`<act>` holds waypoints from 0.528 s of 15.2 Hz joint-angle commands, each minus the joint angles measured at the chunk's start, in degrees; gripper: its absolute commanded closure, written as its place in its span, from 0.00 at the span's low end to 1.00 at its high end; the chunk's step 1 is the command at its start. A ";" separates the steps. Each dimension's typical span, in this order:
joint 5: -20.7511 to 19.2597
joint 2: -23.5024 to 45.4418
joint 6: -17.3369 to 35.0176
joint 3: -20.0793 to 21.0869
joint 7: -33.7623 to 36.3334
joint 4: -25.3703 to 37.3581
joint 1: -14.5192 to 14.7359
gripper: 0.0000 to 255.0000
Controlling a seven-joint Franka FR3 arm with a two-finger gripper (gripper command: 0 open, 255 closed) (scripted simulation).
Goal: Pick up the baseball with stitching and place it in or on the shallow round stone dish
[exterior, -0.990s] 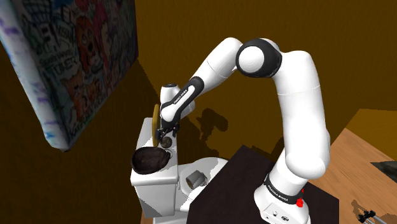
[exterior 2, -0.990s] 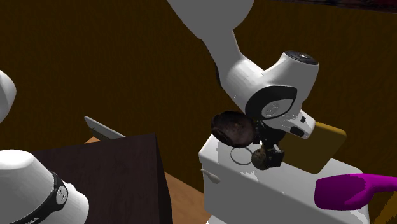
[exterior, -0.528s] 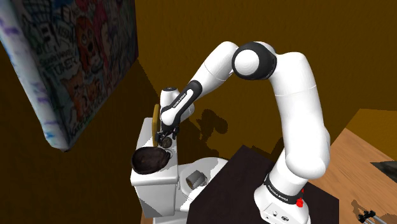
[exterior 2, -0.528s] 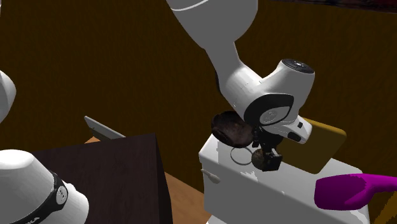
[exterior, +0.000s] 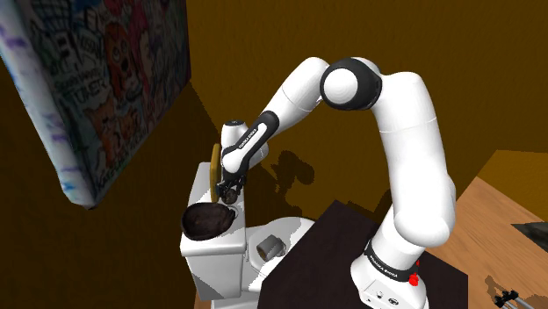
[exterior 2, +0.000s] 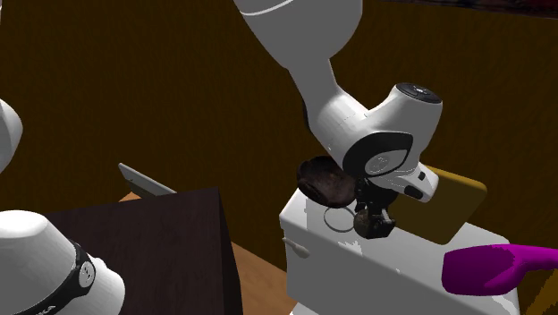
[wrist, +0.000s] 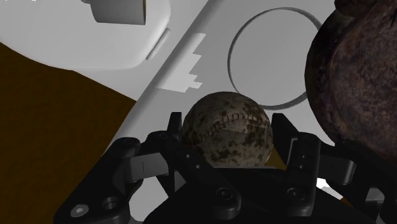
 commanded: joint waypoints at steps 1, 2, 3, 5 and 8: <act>0.00 -0.01 0.00 0.00 0.00 0.00 0.00 1.00; 0.00 0.00 0.00 0.00 0.00 0.00 0.00 1.00; 0.00 0.00 0.00 0.00 0.00 0.00 0.00 1.00; 0.00 0.00 0.01 0.00 0.00 0.01 0.00 1.00; 0.20 -2.06 -1.52 0.21 -0.11 -0.53 -0.16 1.00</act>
